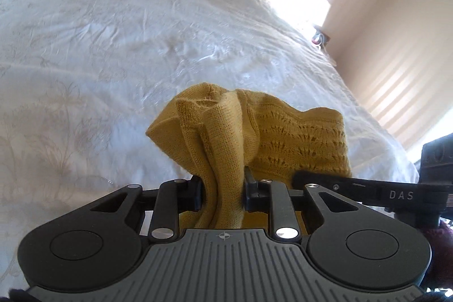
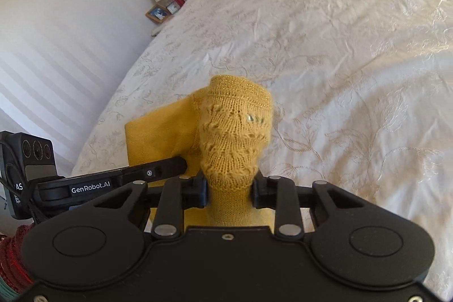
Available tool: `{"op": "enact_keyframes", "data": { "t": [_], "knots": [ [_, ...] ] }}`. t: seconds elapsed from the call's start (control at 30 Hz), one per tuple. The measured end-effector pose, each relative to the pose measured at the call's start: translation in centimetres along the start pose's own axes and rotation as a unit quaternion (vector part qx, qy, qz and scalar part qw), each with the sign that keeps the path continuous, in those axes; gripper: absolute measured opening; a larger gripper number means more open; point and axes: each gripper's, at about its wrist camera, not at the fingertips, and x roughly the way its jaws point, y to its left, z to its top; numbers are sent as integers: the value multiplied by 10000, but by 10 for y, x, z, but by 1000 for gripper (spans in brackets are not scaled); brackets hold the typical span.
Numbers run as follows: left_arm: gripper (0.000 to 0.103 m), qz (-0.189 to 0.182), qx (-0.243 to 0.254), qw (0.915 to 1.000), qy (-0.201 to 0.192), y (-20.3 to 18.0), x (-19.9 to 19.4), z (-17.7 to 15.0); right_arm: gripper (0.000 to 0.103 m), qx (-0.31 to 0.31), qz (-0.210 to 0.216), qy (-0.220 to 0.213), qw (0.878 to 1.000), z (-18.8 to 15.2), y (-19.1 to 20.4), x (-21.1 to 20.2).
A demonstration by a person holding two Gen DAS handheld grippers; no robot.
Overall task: Fold small clothes
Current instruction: 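Close both tools on the folded sweater and lift it, then lower the folded sweater onto the bedspread and open both tools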
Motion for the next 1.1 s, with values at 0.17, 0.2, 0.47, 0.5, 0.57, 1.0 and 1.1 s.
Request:
{"op": "enact_keyframes", "data": {
  "t": [0.17, 0.2, 0.47, 0.5, 0.57, 1.0, 1.1],
  "knots": [
    [24, -129, 360, 9990, -230, -42, -35, -9, 39, -73, 11, -369, 9993, -9, 15, -46],
    [24, -136, 383, 9989, -254, -50, -41, -13, 39, -124, 19, -399, 9991, -12, 18, -55],
    [24, 46, 431, 9981, -436, -118, -84, -67, 39, -290, 279, -315, 9987, -52, 25, -111],
    [24, 62, 392, 9983, -418, -124, -88, -75, 39, -290, 322, -278, 9987, -61, 24, -118],
    [24, 103, 350, 9987, -354, -137, -93, -93, 39, -266, 371, -207, 9987, -76, 21, -129],
    [24, 275, 187, 9992, 215, -170, -96, -164, 39, 329, 497, 319, 9977, -150, -4, -159],
    [24, 170, 173, 9991, 336, -161, -89, -157, 39, 580, 586, 365, 9959, -145, -14, -152]
  ]
}}
